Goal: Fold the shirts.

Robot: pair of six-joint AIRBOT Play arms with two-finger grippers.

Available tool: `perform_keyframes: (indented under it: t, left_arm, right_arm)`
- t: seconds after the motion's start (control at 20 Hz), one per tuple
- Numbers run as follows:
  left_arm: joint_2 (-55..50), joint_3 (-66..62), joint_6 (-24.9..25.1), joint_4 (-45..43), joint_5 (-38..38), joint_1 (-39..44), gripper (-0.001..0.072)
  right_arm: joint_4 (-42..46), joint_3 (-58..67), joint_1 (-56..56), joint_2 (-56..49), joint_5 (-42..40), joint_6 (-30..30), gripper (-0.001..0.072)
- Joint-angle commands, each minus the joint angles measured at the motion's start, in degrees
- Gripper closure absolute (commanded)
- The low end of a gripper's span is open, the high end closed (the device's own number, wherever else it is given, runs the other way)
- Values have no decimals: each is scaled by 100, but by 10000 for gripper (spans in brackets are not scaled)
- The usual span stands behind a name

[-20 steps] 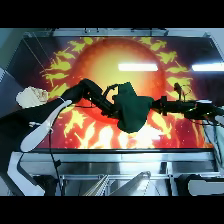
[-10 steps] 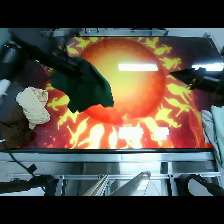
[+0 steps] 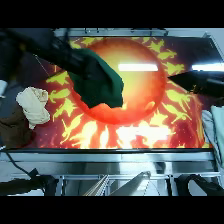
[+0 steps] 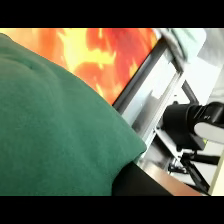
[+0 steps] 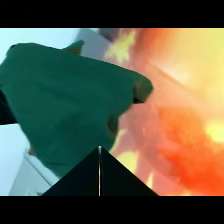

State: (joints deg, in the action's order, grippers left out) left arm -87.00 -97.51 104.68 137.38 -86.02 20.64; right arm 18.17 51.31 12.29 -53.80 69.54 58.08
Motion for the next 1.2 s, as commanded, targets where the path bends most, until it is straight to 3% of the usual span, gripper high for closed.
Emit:
perform_keyframes:
  t: [0.0,0.05,0.1,0.15,0.2,0.25,0.35,0.5,0.6,0.75,0.85,1.0,1.15]
  left_arm:
    - [-664,824,323,17,579,487,692]
    - [-901,984,337,24,699,562,691]
    - [-1147,1062,337,22,693,605,580]
    - [-1377,1047,330,33,535,597,271]
    - [-1561,968,317,31,225,535,-13]
    - [-1729,833,243,28,-269,415,-2]
    - [-1858,723,22,26,-1016,109,-2]
    - [-1506,1115,63,13,-1156,-431,-2]
    - [-1086,1552,350,9,-859,-903,-1]
    - [-566,2363,474,17,638,-1725,0]
    - [-551,2730,485,31,1460,-2103,1]
    - [-1062,2653,605,105,1707,-2312,1]
    - [-1775,2074,605,448,1709,-2236,-1]
  right_arm:
    - [546,-365,-251,-107,-20,195,694]
    - [544,-511,-251,-173,-20,195,693]
    - [546,-671,-247,-256,-20,195,686]
    - [546,-809,-249,-354,-13,195,529]
    - [546,-918,-249,-444,4,195,291]
    - [570,-1016,-249,-542,52,175,247]
    - [861,-1115,-251,-695,127,175,246]
    - [1292,-1327,-354,-894,120,197,246]
    - [1270,-1589,-573,-1047,35,199,246]
    - [1198,-1976,-1248,-1410,-570,282,241]
    - [826,-2050,-1818,-1762,-1095,273,44]
    - [-518,-2048,-2465,-2293,-2013,-254,44]
    - [-2068,-2039,-2791,-2809,-2437,-1038,49]
